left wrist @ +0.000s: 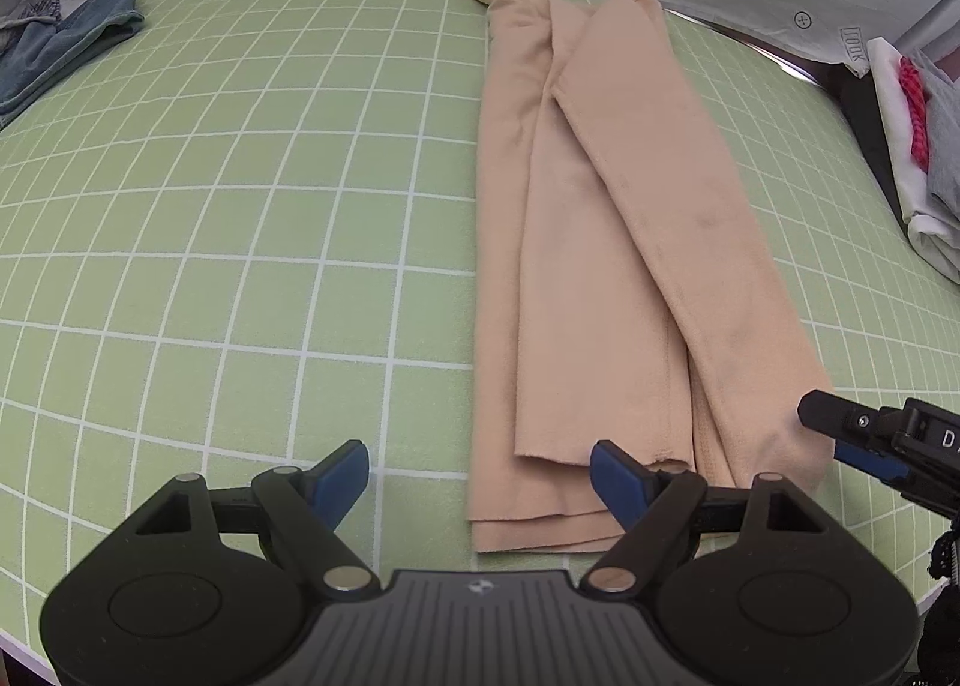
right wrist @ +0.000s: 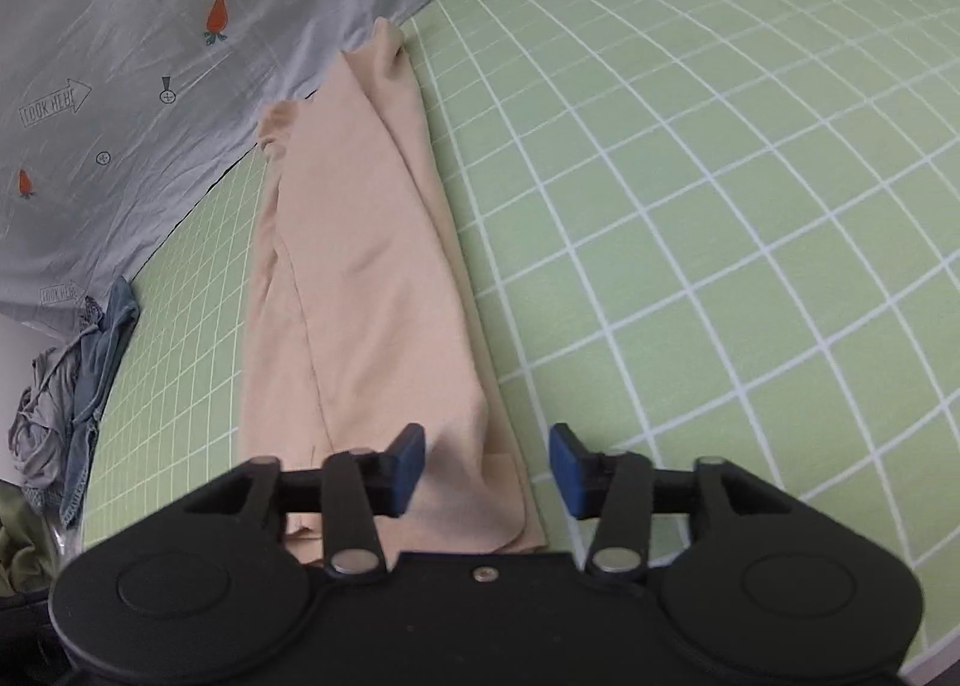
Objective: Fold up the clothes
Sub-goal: 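Position both grippers at the hem end of the beige shirt strip, then grasp the hem end with both grippers and fold it toward the collar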
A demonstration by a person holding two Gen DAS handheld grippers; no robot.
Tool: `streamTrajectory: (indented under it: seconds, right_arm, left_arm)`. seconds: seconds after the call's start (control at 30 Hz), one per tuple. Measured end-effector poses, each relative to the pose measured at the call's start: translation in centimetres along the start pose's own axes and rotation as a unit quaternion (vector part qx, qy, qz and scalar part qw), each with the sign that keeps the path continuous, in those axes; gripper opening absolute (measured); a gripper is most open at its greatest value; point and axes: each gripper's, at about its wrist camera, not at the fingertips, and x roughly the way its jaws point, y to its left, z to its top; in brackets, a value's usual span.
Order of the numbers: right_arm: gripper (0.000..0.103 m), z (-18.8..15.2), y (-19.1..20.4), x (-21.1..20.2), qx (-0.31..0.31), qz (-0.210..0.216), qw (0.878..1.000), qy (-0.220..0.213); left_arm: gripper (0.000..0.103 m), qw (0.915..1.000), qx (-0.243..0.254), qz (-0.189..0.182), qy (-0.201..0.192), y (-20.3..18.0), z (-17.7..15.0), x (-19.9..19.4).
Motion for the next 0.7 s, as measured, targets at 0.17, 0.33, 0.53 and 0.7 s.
streamTrajectory:
  seconds: [0.17, 0.33, 0.53, 0.7]
  right_arm:
    - [0.077, 0.3, 2.2, 1.0, -0.086, -0.020, 0.996, -0.004]
    - [0.084, 0.5, 3.5, 3.0, -0.121, -0.014, 0.993, 0.003]
    - [0.085, 0.8, 4.3, 3.9, -0.142, -0.033, 0.989, -0.005]
    - [0.067, 0.0, 4.9, 3.9, -0.194, -0.015, 0.981, -0.007]
  left_arm:
    - [0.082, 1.0000, 0.001, -0.004, 0.000, -0.5, 0.3, 0.4]
    - [0.081, 0.9997, 0.021, 0.007, -0.010, -1.5, 1.1, 1.3]
    - [0.078, 0.9999, 0.011, 0.001, -0.008, -1.1, 1.9, 2.4]
    - [0.066, 0.9981, 0.048, -0.030, -0.026, -1.7, 1.3, 2.6]
